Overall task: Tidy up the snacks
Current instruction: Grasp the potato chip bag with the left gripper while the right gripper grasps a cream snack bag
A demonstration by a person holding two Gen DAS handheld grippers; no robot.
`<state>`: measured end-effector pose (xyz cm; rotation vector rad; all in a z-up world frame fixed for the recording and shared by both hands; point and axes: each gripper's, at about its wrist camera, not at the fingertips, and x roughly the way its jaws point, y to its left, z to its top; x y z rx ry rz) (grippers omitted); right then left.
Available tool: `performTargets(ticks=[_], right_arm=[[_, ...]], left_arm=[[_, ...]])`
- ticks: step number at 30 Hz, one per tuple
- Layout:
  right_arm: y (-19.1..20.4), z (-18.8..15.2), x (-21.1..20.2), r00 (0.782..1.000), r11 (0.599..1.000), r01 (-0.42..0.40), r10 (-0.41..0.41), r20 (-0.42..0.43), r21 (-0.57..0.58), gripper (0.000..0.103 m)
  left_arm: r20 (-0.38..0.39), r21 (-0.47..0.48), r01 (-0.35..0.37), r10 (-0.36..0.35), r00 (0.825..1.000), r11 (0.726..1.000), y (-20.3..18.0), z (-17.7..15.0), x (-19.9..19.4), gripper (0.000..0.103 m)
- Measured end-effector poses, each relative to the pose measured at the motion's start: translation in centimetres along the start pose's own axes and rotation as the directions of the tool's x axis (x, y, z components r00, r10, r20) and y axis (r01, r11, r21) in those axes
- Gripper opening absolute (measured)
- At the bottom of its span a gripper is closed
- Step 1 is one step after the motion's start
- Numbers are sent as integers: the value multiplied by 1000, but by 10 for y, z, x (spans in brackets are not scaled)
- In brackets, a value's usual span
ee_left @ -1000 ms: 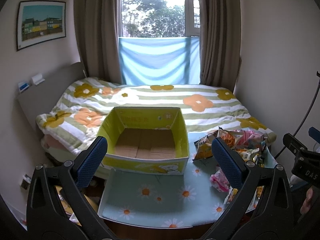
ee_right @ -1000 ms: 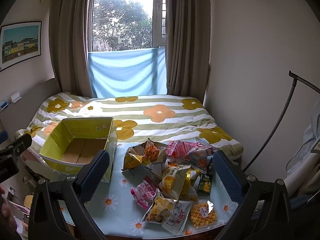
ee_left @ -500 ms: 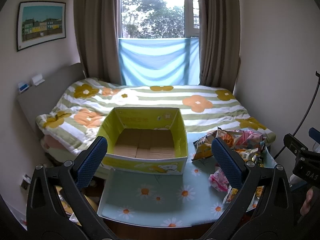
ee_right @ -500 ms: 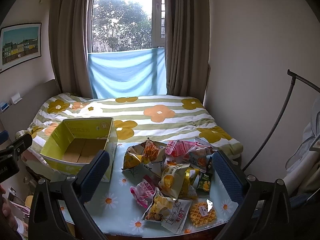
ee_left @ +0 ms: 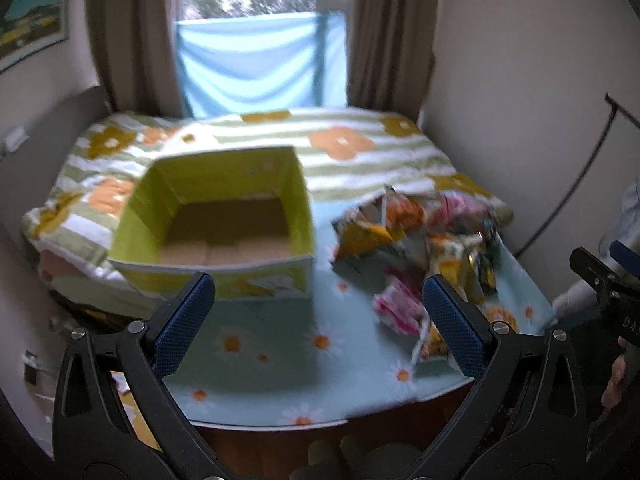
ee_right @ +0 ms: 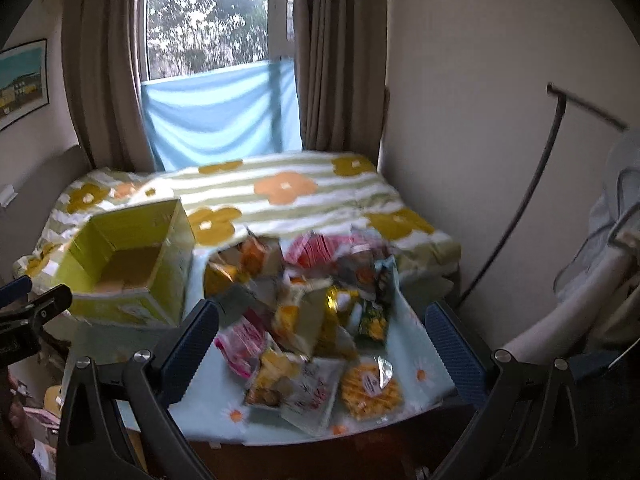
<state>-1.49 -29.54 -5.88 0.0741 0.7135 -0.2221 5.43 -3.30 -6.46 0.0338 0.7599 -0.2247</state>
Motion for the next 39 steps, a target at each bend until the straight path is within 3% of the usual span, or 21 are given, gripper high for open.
performTargets(ticks=[4, 11, 21, 32, 35, 39], right_arm=[[-25, -7, 23, 997, 999, -23, 26, -67, 35, 103], [-58, -10, 76, 982, 992, -125, 126, -137, 18, 103], [-70, -7, 159, 930, 948, -314, 297, -218, -49, 103], [-64, -11, 222, 870, 894, -441, 402, -286, -85, 103], [-61, -11, 230, 865, 885, -453, 407, -294, -105, 103], [-58, -10, 241, 848, 868, -484, 434, -306, -109, 103]], left_arm=[[-54, 31, 59, -57, 997, 998, -28, -13, 22, 103], [-151, 48, 83, -75, 986, 995, -87, -37, 70, 103], [-312, 6, 96, -89, 946, 995, -149, -83, 152, 103], [-401, 64, 40, -11, 916, 997, -192, -118, 213, 103], [-387, 115, 14, 32, 921, 993, -197, -120, 215, 103], [-379, 115, 15, 30, 925, 993, -195, -121, 218, 103]])
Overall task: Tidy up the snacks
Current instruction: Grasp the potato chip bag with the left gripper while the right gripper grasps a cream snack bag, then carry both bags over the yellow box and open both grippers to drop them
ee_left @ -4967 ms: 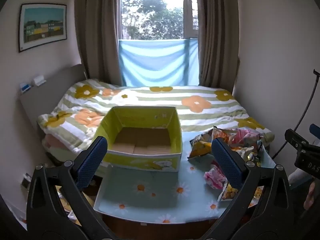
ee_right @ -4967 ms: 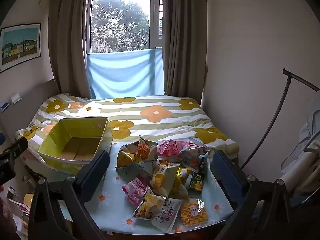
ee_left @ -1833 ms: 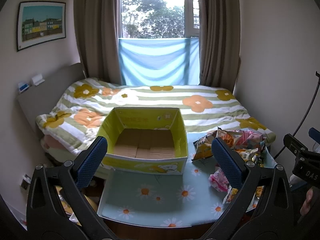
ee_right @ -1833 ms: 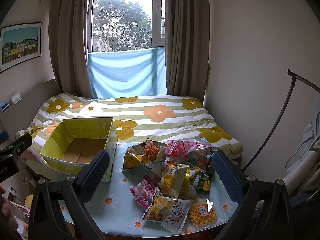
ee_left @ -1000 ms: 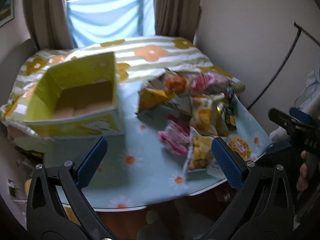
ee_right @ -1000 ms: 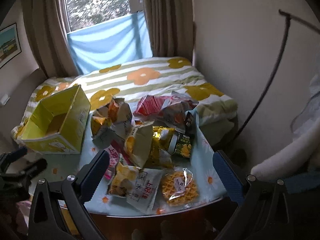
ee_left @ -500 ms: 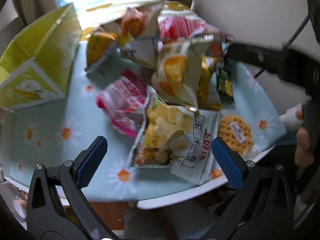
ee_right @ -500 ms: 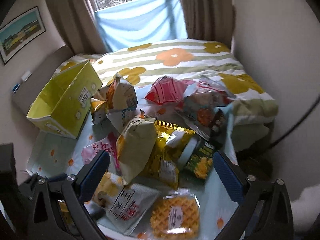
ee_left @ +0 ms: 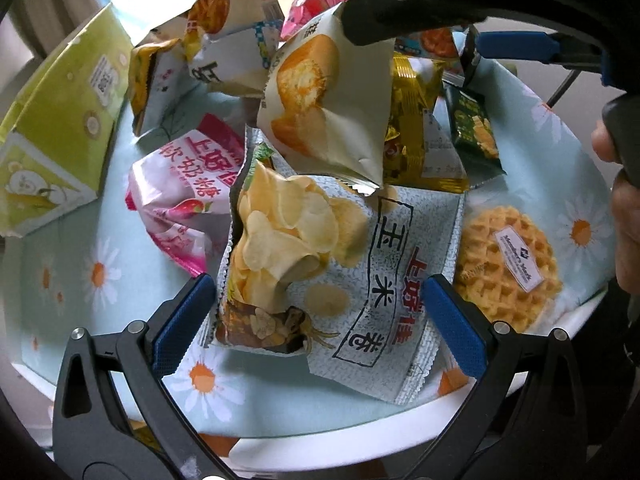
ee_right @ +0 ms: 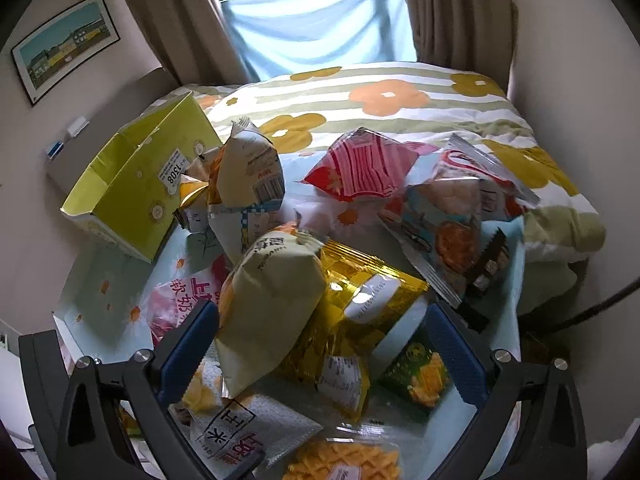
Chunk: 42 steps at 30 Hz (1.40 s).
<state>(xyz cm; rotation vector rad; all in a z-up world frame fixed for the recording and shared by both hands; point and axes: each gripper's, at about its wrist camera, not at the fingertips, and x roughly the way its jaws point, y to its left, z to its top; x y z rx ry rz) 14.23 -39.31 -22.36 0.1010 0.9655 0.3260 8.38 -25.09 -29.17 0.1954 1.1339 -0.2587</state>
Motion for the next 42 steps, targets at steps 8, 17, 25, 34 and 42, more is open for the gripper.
performTargets(ticks=[8, 17, 25, 34, 42], right_arm=[[12, 10, 17, 998, 996, -61, 61, 5, -60, 103], [20, 14, 30, 996, 993, -88, 88, -7, -84, 95], [28, 12, 46, 996, 990, -85, 81, -42, -109, 66], [24, 11, 35, 998, 994, -62, 61, -21, -90, 56], [25, 25, -13, 998, 997, -45, 47, 33, -63, 54]], left_arm=[[3, -31, 37, -37, 999, 999, 7, 5, 15, 103], [4, -58, 84, -84, 996, 995, 26, 0, 8, 84], [18, -64, 80, -79, 997, 995, 40, -8, -8, 69], [36, -80, 86, -83, 996, 993, 58, -9, -25, 67], [95, -72, 96, -89, 991, 993, 56, 1, -76, 67]])
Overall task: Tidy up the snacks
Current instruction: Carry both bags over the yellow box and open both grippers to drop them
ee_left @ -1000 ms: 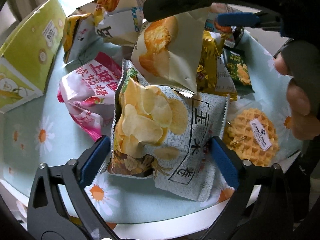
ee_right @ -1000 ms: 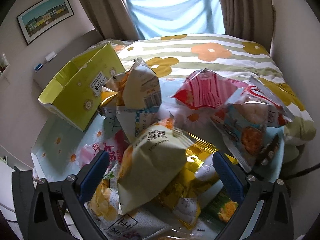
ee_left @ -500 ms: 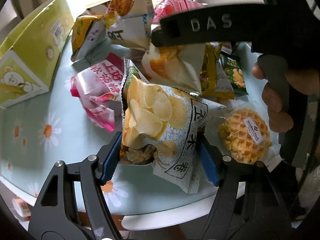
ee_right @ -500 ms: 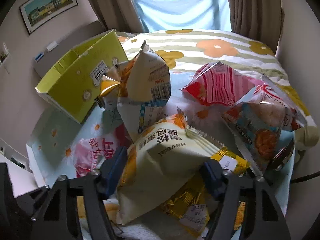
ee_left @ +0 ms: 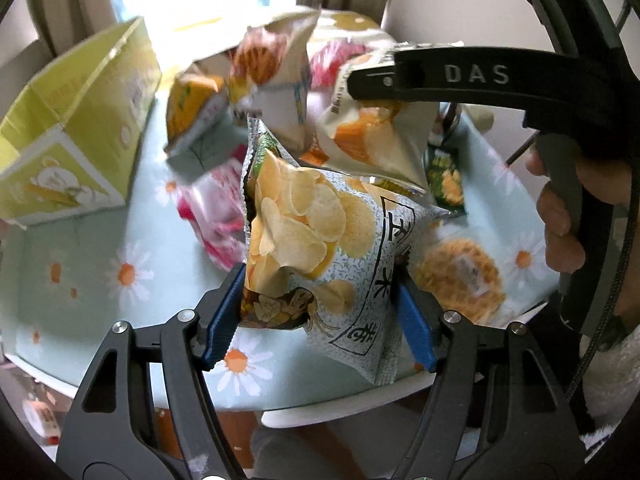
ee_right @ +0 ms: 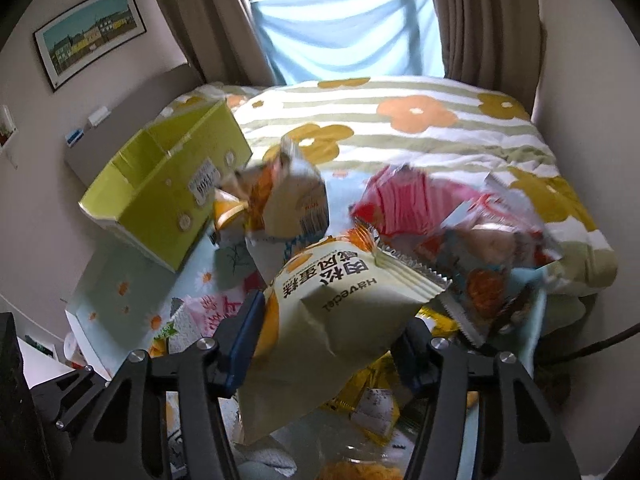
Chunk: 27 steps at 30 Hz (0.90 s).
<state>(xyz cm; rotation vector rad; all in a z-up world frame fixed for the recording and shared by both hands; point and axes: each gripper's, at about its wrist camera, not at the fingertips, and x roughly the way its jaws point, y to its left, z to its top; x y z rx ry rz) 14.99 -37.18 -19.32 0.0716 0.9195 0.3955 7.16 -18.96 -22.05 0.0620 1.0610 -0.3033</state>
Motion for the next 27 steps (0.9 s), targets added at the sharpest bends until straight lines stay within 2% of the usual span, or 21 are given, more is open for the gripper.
performTargets(ticks=[5, 9, 12, 18, 27], right_arm=[[6, 17, -34, 998, 1000, 11, -10, 58, -11, 54], [18, 36, -56, 994, 999, 22, -18, 110, -30, 54], [31, 53, -64, 989, 999, 30, -24, 149, -41, 54], [71, 85, -66, 975, 998, 45, -36, 220, -36, 54], [157, 133, -40, 960, 998, 56, -42, 277, -41, 54]], left_arm=[[74, -11, -12, 13, 997, 1000, 8, 17, -39, 67], [140, -24, -31, 35, 989, 999, 6, 33, -54, 67], [181, -40, -40, 47, 982, 998, 19, 44, -68, 67], [257, -58, -51, 64, 964, 997, 70, 69, -95, 67], [305, -96, -63, 89, 948, 993, 192, 109, -130, 67]])
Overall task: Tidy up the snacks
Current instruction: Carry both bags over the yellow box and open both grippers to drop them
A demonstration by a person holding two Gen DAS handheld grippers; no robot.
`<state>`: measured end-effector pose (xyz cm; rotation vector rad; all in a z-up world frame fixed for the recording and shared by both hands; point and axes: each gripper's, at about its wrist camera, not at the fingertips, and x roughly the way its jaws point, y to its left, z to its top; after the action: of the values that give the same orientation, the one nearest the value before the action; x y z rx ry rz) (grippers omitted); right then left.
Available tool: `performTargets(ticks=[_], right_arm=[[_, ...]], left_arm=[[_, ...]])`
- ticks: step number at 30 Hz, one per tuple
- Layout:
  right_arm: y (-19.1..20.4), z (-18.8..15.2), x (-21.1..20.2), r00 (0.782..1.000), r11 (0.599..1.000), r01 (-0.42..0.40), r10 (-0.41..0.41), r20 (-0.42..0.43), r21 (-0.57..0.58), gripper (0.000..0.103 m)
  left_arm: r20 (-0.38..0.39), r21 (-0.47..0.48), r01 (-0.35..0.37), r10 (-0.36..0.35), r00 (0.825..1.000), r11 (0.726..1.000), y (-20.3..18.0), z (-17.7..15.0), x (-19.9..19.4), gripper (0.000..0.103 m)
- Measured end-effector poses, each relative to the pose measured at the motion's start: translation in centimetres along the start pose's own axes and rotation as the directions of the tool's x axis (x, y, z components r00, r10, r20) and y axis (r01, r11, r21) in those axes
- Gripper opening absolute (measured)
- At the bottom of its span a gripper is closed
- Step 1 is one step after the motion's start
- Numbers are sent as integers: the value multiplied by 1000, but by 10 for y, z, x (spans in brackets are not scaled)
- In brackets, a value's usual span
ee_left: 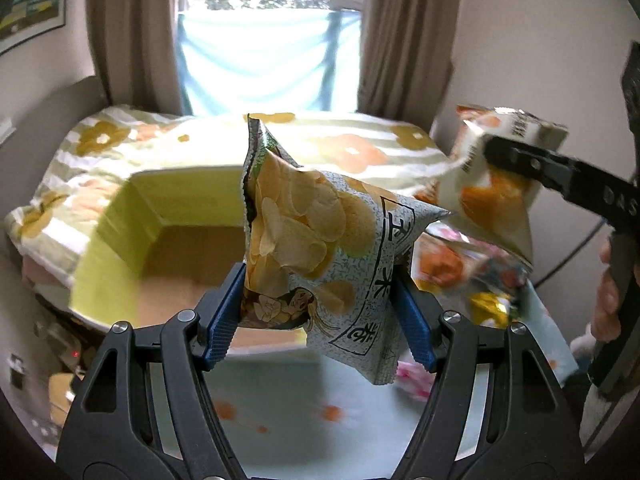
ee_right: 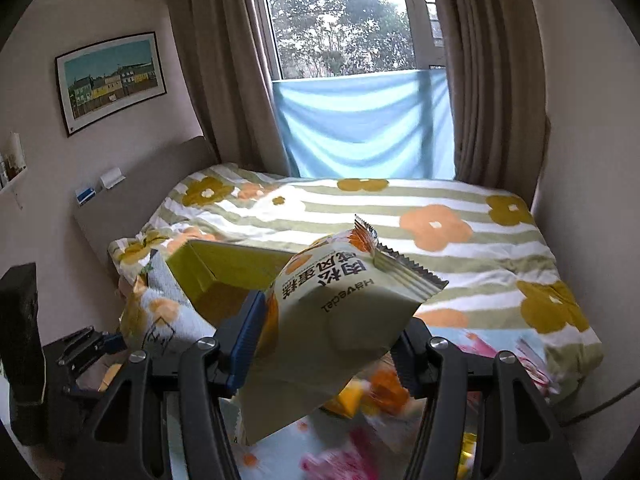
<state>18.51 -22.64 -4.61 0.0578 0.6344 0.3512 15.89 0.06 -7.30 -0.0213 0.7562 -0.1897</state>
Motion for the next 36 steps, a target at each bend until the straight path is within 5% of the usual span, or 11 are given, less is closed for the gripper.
performTargets(ticks=[9, 16, 26, 29, 30, 36], right_arm=[[78, 11, 69, 997, 999, -29, 30, -67, 20, 54], [122, -2, 120, 986, 999, -5, 13, -168, 45, 54], [130, -29, 156, 960, 994, 64, -38, -276, 86, 54], [127, -33, 158, 958, 994, 66, -39, -286, 84, 54], [125, -34, 159, 957, 994, 69, -42, -288, 84, 54], [118, -42, 161, 951, 992, 82, -49, -305, 98, 54]], left_arm=[[-38, -31, -43, 41, 998, 999, 103, 34, 16, 67], [-153, -47, -49, 41, 987, 998, 169, 39, 63, 67], [-267, -49, -31, 17, 964, 998, 200, 31, 116, 69], [-271, -49, -22, 8, 963, 999, 201, 29, 119, 84], [-278, -46, -27, 13, 961, 999, 200, 28, 119, 102], [-292, -37, -63, 49, 955, 997, 205, 16, 105, 103]])
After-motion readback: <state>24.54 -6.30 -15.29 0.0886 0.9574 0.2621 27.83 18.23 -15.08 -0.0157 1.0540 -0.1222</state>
